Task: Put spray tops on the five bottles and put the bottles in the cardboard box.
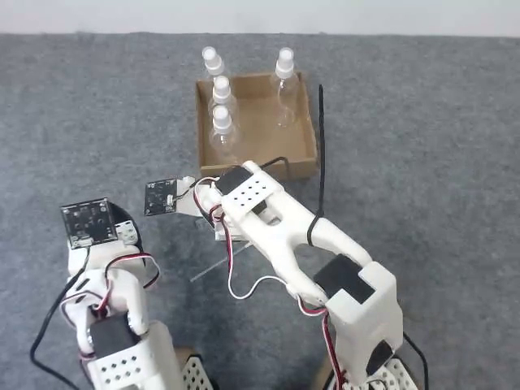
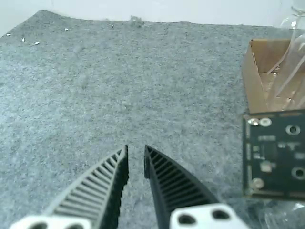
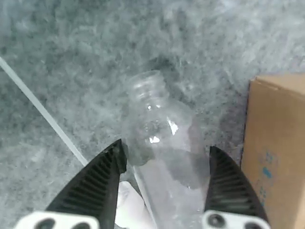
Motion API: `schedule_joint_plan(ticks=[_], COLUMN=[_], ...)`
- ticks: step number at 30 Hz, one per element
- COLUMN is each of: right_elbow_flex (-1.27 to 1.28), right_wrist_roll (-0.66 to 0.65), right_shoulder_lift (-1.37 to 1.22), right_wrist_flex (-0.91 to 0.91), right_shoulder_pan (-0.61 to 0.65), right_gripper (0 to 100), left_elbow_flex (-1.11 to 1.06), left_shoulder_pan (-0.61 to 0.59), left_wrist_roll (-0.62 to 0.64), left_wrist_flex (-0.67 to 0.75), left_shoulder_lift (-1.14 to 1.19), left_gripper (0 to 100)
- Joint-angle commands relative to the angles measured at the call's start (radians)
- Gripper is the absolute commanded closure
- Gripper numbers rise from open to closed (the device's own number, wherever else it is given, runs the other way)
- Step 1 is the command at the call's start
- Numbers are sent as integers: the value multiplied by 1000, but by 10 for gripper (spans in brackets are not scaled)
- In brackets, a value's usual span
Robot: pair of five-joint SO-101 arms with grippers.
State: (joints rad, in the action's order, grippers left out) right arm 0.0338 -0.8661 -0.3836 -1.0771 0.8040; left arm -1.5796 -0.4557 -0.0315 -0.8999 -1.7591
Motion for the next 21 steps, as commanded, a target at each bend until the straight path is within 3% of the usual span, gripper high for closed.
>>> schedule_joint_plan(ticks=[1,7,21], right_elbow_flex=[-66,-66,-61], right_wrist_roll=[-6,81,273], right_shoulder_lift=[59,188,418], right_wrist_flex=[8,-65,-463], right_shoulder_pan=[7,-27,-74], right_gripper=[840,841,840], left_elbow_flex=[36,36,35], left_shoulder_pan=[-5,-5,-5], left_wrist_roll=[9,9,9], left_wrist_flex=[34,34,34], left_shoulder_lift=[-18,-18,-18], left_gripper=[945,945,945])
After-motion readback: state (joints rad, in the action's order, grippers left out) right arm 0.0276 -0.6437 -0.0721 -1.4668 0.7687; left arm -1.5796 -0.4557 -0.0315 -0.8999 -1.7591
